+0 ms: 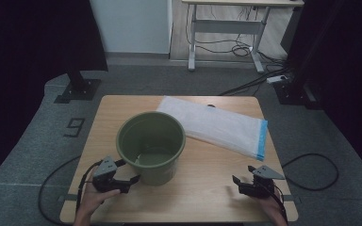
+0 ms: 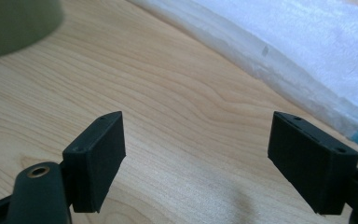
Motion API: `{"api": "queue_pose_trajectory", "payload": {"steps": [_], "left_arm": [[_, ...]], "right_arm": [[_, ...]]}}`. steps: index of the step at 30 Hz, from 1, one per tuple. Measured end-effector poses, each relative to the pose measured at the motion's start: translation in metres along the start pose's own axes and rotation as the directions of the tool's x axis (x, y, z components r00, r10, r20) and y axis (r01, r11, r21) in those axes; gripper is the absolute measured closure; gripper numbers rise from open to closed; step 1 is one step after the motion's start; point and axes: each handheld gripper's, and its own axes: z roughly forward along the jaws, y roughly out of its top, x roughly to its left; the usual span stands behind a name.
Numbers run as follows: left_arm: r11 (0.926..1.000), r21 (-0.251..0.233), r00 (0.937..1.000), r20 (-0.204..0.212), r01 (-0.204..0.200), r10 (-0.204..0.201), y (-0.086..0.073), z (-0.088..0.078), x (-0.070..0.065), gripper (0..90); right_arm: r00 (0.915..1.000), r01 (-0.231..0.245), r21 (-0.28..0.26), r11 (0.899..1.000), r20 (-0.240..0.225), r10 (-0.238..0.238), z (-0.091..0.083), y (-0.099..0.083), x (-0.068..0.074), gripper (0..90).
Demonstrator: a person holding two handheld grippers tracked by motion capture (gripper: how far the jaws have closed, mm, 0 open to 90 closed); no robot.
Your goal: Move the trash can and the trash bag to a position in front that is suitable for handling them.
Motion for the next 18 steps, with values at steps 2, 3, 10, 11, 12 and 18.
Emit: {"api": "queue_pose_trajectory", "payload": {"steps": [2, 3, 10, 11, 12, 18], "left_arm": [[0.9999, -0.011, 0.9999, 0.006, 0.010, -0.010, 0.006, 0.012, -0.003, 14.7], [0.9999, -0.009, 1.0000, 0.003, 0.007, -0.007, 0.010, 0.017, -0.004, 14.6], [0.9999, -0.009, 0.9993, -0.037, -0.005, 0.005, 0.028, 0.042, -0.012, 14.5], [0.9999, -0.014, 0.9995, -0.030, 0.002, -0.002, 0.031, 0.048, -0.011, 14.5], [0.9999, -0.015, 0.9997, -0.022, 0.007, -0.007, 0.032, 0.050, -0.010, 14.7], [0.9997, -0.021, 0.9999, -0.007, 0.014, -0.015, 0.038, 0.052, -0.007, 14.7]], "right_arm": [[1.0000, -0.003, -0.004, 1.000, -0.005, 0.003, 0.000, 0.001, 0.000, 19.3], [1.0000, 0.002, 0.000, 1.000, -0.007, -0.002, 0.000, 0.001, 0.000, 19.3], [0.9999, 0.009, 0.006, 1.000, -0.012, -0.009, 0.000, 0.000, 0.003, 19.3], [0.9998, 0.012, 0.008, 1.000, -0.014, -0.012, 0.000, 0.000, 0.003, 19.3], [0.9998, 0.014, 0.010, 1.000, -0.013, -0.014, 0.000, 0.000, 0.003, 19.4], [0.9994, 0.033, 0.010, 0.999, -0.010, -0.033, -0.001, 0.000, 0.008, 19.7]]}}
